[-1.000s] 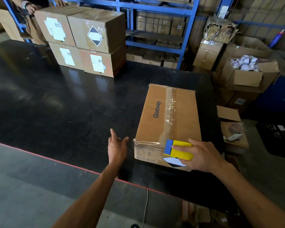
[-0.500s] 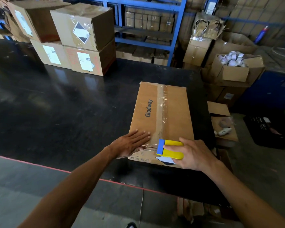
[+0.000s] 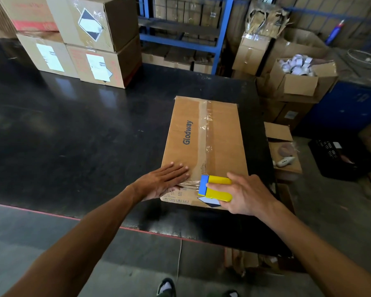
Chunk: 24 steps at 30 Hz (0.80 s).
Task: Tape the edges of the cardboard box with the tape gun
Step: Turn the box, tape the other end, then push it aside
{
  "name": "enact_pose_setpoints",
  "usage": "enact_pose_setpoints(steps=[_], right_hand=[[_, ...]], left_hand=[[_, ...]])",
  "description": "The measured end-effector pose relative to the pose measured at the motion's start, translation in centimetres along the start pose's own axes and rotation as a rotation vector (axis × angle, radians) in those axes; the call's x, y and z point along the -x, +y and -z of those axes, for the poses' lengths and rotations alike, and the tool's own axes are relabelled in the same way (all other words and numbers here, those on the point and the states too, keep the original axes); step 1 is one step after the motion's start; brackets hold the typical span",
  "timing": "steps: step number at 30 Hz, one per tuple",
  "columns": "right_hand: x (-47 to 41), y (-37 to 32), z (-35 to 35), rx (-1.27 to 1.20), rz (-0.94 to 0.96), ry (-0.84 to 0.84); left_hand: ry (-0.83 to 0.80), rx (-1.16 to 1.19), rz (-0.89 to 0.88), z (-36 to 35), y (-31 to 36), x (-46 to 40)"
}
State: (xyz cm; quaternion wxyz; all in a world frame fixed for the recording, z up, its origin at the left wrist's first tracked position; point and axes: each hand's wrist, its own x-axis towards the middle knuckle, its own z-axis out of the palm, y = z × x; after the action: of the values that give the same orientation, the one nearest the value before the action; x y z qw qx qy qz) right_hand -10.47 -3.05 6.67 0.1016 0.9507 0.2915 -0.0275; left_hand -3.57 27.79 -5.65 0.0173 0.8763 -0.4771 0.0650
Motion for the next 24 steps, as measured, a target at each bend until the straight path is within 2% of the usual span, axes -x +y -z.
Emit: enact_pose_setpoints(steps=[11, 16, 21, 24], right_hand=[[5.3, 5.2, -0.8, -0.065, 0.000, -0.035], [5.1, 5.2, -1.9, -0.075, -0.022, -0.065], [4.8, 5.8, -1.9, -0.082, -0.021, -0.025], [4.3, 6.4, -1.8, -0.087, -0.019, -0.026]], left_hand=[[-0.128, -0.009, -0.026, 0.3, -0.8, -0.3], [-0.245, -0.032, -0.058, 0.8, -1.2, 0.0], [-0.255, -0.047, -0.018, 1.9, -0.6, 0.3], [-0.151, -0.086, -0.038, 3.7, 1.8, -2.4]])
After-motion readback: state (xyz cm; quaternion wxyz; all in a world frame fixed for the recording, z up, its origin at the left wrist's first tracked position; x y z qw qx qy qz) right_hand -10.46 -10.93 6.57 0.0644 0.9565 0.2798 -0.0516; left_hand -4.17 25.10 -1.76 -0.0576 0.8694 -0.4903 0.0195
